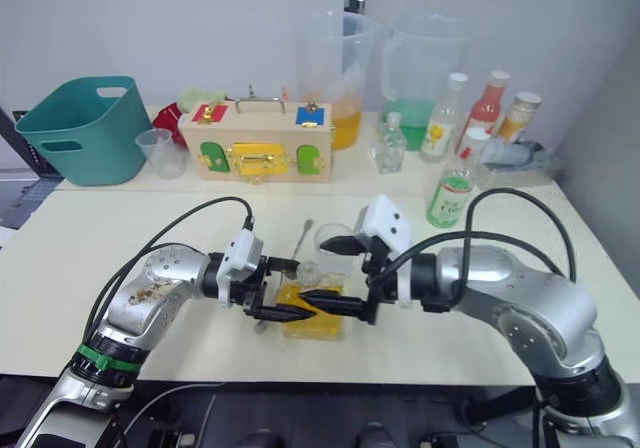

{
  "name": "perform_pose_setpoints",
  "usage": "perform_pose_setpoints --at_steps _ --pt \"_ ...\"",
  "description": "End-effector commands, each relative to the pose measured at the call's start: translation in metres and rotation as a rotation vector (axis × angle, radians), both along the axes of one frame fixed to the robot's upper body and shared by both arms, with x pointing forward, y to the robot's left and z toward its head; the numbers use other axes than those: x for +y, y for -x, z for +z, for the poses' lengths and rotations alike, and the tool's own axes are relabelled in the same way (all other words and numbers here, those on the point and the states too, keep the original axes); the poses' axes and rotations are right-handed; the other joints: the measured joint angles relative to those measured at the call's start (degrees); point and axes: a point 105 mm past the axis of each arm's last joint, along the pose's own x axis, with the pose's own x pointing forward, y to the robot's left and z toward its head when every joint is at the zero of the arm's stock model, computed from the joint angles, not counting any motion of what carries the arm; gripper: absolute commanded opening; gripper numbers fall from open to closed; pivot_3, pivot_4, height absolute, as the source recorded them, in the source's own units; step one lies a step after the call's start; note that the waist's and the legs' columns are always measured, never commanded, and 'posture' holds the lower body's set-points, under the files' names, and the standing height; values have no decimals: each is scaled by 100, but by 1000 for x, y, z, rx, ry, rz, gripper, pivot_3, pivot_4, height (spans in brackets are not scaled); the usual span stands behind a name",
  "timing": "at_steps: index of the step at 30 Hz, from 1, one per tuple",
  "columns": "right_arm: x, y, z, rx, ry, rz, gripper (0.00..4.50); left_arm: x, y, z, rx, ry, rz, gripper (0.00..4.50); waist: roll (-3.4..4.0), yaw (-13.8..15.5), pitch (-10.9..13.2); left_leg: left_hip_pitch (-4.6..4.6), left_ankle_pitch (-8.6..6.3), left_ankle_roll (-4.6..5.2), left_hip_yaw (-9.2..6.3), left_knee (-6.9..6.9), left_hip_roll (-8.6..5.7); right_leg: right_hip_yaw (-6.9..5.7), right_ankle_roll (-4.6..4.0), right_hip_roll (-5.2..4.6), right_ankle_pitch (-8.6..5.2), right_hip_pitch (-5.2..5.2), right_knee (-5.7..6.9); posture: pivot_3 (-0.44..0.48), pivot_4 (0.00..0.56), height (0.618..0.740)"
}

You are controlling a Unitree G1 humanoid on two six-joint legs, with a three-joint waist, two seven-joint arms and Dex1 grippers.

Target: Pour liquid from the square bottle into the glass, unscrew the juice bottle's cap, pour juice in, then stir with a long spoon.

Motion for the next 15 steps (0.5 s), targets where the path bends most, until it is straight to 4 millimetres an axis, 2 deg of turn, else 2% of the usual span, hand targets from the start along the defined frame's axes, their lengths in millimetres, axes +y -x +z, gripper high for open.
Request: perform_pose_setpoints --at_steps 1,2,3,12,13,15 --pt "7 -2 3 -29 3 -1 4500 0 0 -2 -11 -20 -9 2796 0 0 0 0 0 0 0 0 0 0 0 0 0 0 1 0 150 740" --pt "8 -2 3 -29 3 1 4500 1 0 -2 -11 -24 -9 2796 0 0 0 0 0 0 0 0 0 0 0 0 0 1 1 0 150 740" --pt "9 -2 3 -32 0 1 4241 1 -1 -3 -12 -27 -9 2796 0 0 0 0 0 0 0 0 -1 0 0 -1 0 1 1 0 150 740" --pt "14 -5 6 -55 -36 -3 1328 0 0 -2 -14 -30 -11 2796 1 -3 -1 2 0 0 -1 0 0 -1 0 0 0 1 4 0 150 740" --pt "15 -5 7 -58 -43 1 1118 0 -1 -2 -14 -31 -11 2796 1 -5 -1 3 0 0 -1 0 0 -1 0 0 0 2 3 0 150 740" --pt "15 -3 9 -62 -62 12 1130 0 -2 -3 -14 -34 -9 2796 1 -5 -1 3 0 0 -1 0 0 0 0 0 0 2 3 0 150 740"
